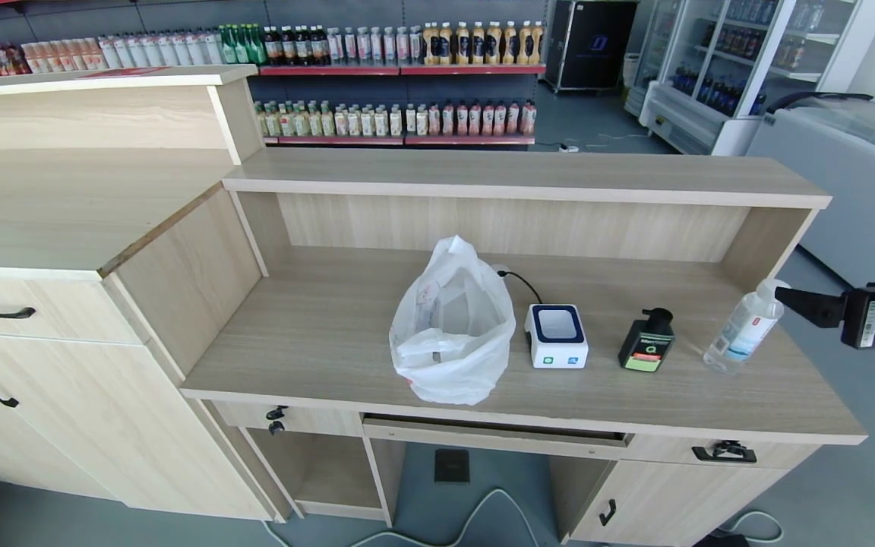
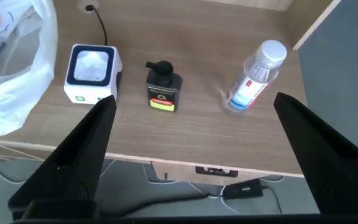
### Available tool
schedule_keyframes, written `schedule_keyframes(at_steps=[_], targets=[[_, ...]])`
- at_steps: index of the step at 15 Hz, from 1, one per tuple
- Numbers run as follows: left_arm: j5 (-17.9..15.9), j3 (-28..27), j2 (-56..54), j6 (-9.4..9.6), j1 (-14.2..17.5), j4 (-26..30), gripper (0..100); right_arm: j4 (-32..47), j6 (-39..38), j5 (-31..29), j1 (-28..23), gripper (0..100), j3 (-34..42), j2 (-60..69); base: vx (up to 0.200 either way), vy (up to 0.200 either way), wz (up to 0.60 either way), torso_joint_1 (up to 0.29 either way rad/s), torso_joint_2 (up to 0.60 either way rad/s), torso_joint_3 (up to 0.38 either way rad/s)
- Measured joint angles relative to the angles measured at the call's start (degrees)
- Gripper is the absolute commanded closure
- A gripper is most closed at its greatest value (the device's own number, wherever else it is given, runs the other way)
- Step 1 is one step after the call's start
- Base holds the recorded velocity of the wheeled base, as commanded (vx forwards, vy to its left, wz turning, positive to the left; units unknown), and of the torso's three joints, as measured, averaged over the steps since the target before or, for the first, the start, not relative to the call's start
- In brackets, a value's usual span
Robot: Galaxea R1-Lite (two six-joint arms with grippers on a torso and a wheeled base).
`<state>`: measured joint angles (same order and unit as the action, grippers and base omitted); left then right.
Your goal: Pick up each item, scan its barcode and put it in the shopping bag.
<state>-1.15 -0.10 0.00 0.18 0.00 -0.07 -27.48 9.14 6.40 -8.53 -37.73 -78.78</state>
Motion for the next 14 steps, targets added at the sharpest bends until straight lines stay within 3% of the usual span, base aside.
schedule_keyframes(at_steps=[3,6,14], targets=[[0.02,0.0,0.0,0.0,0.0,0.0,0,-7.39,13.49,12.29,-4.36,0,-3.33,-15.52,0.0,0.0,0.0,0.0,0.0,0.0],[0.0,0.0,0.0,0.0,0.0,0.0,0,-9.5,23.64,19.68,-7.61,0,-9.07,-27.43,0.0,0.0,0.0,0.0,0.0,0.0],[0.02,0.0,0.0,0.0,0.0,0.0,0,-10.07,35.0,32.49,-8.89,0,-22.25,-44.51,0.0,0.0,0.0,0.0,0.0,0.0]])
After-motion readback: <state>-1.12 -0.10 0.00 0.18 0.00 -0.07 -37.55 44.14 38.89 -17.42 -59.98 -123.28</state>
